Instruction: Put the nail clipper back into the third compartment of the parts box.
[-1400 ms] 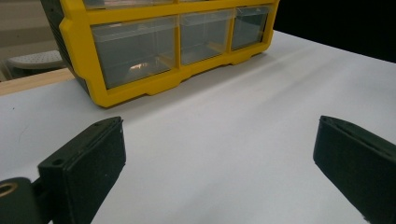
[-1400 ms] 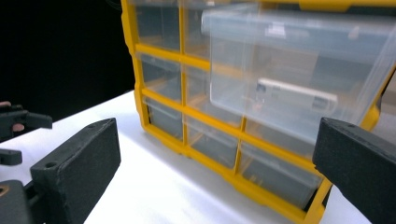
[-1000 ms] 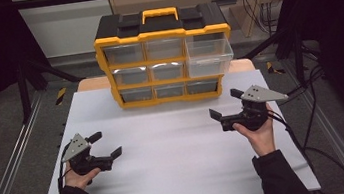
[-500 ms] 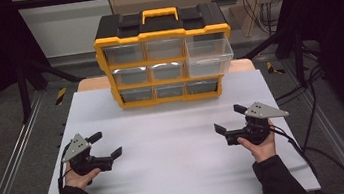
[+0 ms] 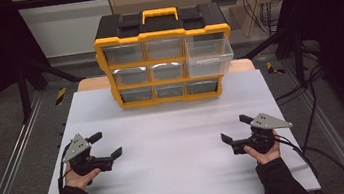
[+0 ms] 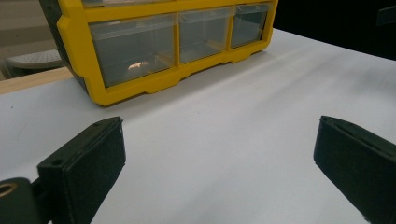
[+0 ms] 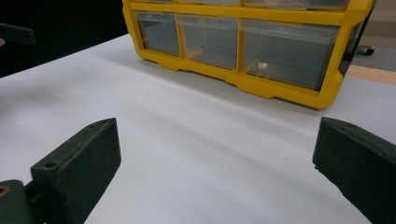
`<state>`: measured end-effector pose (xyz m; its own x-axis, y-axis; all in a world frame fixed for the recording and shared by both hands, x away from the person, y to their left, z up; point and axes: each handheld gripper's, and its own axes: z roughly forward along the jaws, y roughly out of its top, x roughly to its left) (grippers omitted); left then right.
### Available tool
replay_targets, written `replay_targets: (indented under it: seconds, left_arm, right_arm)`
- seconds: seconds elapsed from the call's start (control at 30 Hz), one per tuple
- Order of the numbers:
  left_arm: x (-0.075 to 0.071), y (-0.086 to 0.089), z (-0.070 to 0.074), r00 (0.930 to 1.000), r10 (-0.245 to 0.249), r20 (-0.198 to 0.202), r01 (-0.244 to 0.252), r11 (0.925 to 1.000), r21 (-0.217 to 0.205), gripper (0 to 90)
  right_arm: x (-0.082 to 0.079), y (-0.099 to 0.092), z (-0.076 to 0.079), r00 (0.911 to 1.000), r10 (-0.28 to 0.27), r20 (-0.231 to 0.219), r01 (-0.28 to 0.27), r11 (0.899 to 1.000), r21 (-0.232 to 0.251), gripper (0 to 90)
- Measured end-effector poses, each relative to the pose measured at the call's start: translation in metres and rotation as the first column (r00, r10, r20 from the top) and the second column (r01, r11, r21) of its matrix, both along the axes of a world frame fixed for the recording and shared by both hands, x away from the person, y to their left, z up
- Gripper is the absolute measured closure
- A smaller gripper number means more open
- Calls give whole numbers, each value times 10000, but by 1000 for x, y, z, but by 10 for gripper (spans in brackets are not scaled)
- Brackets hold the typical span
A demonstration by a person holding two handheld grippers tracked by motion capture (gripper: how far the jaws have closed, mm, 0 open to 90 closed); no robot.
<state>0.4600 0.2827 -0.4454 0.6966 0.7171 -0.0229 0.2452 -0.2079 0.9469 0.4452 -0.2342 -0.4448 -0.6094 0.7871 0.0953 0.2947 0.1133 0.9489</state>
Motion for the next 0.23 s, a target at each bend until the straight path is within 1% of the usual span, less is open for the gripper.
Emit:
replay_targets:
  seconds: [0.1, 0.23]
  left_arm:
    - [0, 0, 0, 10000, -7, -6, 7, 10000, 16, 19]
    - [0, -1, -2, 10000, -24, -51, 24, 10000, 59, 19]
  right_arm:
    - [-1, -4, -3, 10000, -85, 29, 85, 10000, 38, 15]
    - [-1, -6, -5, 9999, -55, 115, 55, 10000, 10, 14]
